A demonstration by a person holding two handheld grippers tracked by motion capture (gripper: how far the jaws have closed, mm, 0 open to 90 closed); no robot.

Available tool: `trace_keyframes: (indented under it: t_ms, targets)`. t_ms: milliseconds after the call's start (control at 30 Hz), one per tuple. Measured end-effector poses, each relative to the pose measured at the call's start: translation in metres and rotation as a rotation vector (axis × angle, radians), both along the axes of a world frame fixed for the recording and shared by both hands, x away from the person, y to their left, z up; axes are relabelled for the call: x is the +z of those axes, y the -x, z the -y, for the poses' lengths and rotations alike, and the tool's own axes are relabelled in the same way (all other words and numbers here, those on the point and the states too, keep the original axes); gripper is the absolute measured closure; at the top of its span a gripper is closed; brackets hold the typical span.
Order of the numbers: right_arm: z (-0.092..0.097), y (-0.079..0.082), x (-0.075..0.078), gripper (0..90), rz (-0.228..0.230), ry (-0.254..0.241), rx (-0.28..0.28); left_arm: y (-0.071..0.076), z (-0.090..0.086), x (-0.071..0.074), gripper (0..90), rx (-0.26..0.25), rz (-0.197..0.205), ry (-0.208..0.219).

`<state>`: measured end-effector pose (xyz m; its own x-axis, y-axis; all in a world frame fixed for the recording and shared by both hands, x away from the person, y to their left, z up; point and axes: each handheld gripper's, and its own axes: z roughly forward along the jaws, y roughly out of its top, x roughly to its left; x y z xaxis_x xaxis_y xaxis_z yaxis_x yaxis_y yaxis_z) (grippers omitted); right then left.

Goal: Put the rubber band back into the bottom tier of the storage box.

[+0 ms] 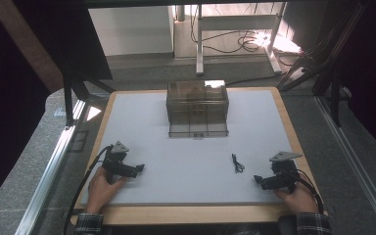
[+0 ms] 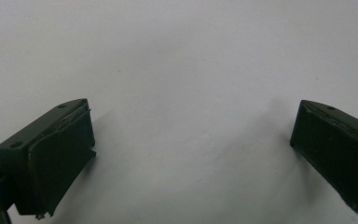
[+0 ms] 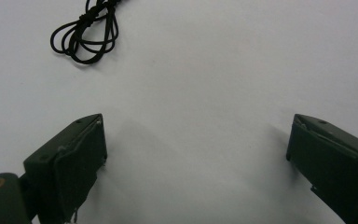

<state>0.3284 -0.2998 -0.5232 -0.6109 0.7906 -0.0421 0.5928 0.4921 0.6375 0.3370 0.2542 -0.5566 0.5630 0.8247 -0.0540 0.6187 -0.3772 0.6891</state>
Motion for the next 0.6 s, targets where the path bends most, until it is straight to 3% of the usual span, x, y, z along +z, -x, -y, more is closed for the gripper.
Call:
trace_keyframes:
  t_ms: [600]
  targets:
    - [-0.0055, -0.0019, 0.0002, 0.4, -0.019, 0.014, -0.017, -0.0001, -0.0001, 0.0001, 0.0, -0.001, -0.001, 0.0]
